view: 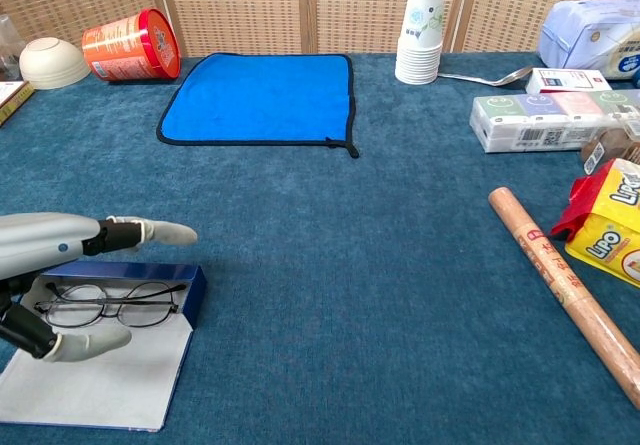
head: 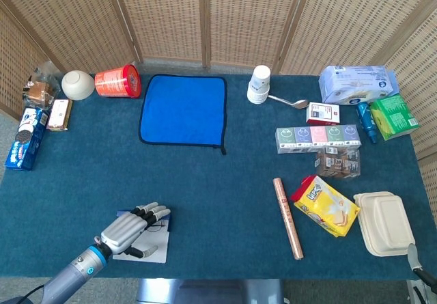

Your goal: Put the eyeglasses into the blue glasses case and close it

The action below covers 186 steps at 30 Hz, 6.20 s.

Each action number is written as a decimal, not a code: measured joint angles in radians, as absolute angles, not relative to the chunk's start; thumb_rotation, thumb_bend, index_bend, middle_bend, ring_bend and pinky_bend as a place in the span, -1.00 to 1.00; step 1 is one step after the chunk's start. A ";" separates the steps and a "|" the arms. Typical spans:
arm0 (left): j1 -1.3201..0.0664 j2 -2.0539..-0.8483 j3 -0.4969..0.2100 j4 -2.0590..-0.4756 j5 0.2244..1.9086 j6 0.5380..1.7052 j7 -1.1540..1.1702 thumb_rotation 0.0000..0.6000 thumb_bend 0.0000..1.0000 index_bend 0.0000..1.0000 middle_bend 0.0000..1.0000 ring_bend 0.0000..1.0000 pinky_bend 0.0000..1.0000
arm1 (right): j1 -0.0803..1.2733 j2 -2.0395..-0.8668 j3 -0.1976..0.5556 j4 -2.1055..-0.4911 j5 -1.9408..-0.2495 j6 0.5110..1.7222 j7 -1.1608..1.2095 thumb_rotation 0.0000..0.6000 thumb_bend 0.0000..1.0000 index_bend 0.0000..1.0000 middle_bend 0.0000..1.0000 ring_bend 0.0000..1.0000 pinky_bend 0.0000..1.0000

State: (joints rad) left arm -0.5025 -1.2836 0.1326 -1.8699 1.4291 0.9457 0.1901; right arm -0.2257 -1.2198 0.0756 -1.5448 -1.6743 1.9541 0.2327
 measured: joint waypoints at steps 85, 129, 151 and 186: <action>-0.446 -1.174 0.230 -1.858 1.478 0.927 0.073 0.33 -0.34 -0.96 -0.86 -1.00 -0.82 | -0.214 -1.218 0.072 -1.579 -1.694 1.935 0.185 1.00 -0.26 -1.00 -0.91 -1.00 -0.80; -0.326 -1.172 0.256 -1.910 1.472 1.001 0.043 0.31 -0.33 -0.99 -0.88 -1.00 -0.82 | -0.216 -1.222 0.074 -1.510 -1.666 1.935 0.278 1.00 -0.26 -1.00 -0.91 -1.00 -0.80; -0.251 -1.160 0.265 -1.916 1.510 1.084 0.020 0.33 -0.33 -1.00 -0.88 -1.00 -0.82 | -0.191 -1.232 0.077 -1.474 -1.662 1.906 0.318 1.00 -0.26 -1.00 -0.91 -1.00 -0.80; 0.100 -1.421 0.265 -1.361 1.919 1.687 0.285 0.32 -0.34 -0.97 -1.00 -1.00 -1.00 | -0.027 -1.226 0.075 -1.402 -1.727 1.764 0.381 1.00 -0.26 -1.00 -0.91 -1.00 -0.79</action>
